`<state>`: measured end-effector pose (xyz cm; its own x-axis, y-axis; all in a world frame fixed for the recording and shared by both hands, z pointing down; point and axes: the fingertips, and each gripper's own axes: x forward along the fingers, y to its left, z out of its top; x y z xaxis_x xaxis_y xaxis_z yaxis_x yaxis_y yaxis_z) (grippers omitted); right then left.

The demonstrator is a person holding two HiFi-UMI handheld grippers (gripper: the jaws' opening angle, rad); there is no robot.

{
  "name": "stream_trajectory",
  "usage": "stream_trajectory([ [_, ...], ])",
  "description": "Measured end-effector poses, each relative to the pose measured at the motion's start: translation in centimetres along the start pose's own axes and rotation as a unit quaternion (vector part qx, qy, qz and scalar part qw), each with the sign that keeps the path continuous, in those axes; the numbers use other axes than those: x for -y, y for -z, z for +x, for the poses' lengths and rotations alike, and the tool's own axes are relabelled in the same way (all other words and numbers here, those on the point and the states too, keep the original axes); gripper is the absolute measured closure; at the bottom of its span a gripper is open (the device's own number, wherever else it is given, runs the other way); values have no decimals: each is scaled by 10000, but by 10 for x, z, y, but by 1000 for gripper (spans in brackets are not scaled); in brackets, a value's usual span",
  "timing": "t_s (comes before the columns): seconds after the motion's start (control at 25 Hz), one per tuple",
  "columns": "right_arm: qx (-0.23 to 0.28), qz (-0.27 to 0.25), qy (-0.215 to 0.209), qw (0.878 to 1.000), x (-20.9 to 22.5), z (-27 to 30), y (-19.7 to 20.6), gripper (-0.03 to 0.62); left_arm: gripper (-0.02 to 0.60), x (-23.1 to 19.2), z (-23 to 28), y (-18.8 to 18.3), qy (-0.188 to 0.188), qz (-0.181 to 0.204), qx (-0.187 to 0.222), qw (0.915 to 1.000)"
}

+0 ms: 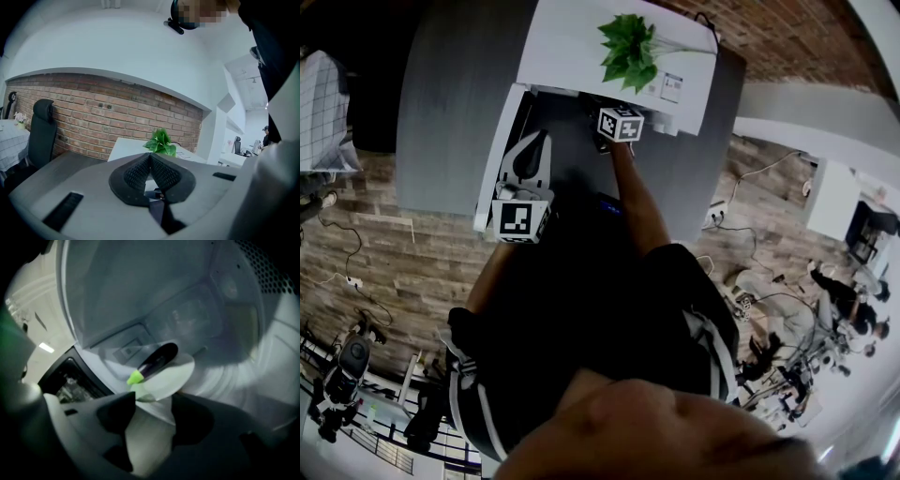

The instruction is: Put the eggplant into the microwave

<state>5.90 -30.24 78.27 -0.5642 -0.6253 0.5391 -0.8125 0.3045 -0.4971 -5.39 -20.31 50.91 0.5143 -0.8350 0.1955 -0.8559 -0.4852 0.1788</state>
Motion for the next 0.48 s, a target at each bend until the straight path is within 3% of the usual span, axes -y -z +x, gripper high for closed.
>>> stream_trajectory([
  [0.48, -305, -847, 59, 9959, -1, 0, 9, 349, 546, 2, 2, 2, 33, -40, -27, 10000],
])
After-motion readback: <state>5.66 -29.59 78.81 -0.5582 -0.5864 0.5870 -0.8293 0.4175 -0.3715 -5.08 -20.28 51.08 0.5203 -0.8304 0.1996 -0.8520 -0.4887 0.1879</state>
